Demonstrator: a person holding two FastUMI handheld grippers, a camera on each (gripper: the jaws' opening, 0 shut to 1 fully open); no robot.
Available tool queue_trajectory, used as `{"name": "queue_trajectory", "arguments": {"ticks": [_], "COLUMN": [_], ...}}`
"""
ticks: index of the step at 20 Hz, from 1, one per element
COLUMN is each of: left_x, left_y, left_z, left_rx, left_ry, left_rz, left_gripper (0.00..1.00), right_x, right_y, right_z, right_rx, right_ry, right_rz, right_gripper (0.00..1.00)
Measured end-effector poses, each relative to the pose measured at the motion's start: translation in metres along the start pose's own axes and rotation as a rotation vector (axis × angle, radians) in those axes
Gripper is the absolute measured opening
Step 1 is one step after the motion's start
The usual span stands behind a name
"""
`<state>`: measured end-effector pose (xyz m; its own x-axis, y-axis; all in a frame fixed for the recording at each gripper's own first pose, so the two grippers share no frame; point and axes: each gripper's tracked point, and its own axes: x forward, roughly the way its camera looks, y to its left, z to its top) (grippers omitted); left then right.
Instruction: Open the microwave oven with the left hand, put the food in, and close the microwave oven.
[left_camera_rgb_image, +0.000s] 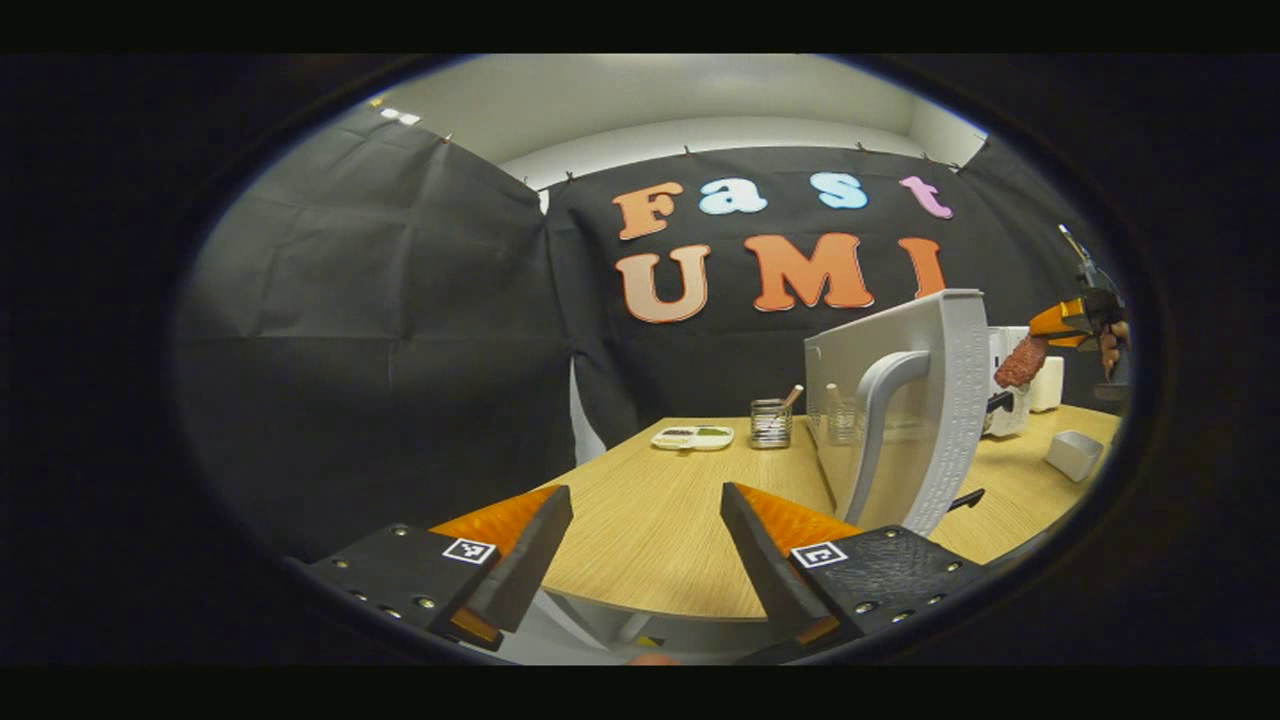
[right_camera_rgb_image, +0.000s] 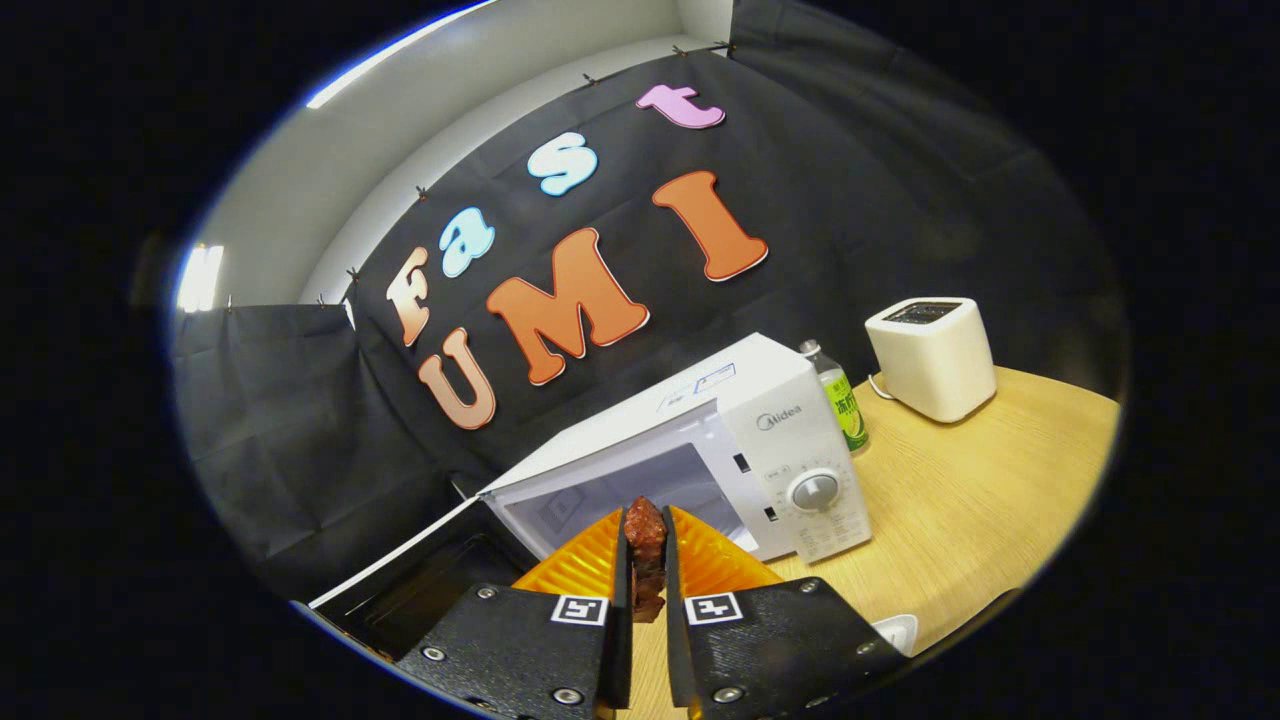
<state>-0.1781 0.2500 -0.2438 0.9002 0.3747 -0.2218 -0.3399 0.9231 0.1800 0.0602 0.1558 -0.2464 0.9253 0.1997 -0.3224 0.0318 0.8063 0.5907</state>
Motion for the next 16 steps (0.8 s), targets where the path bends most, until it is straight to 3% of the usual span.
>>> {"name": "queue_trajectory", "arguments": {"ticks": [6,16], "left_x": [-0.009,-0.012], "left_y": [0.021,0.05], "left_z": [-0.009,-0.019], "left_rx": [-0.014,-0.009], "left_ry": [0.011,0.044], "left_rz": [0.039,0.099], "left_gripper": [0.91,0.91], "right_x": [0.054,0.134], "right_y": [-0.001,0.007], "right_z": [-0.016,-0.064], "right_rx": [0.026,0.133], "right_ry": [-0.062,-0.117], "right_rz": [-0.092,-0.156], "right_gripper": [0.14,0.14]}}
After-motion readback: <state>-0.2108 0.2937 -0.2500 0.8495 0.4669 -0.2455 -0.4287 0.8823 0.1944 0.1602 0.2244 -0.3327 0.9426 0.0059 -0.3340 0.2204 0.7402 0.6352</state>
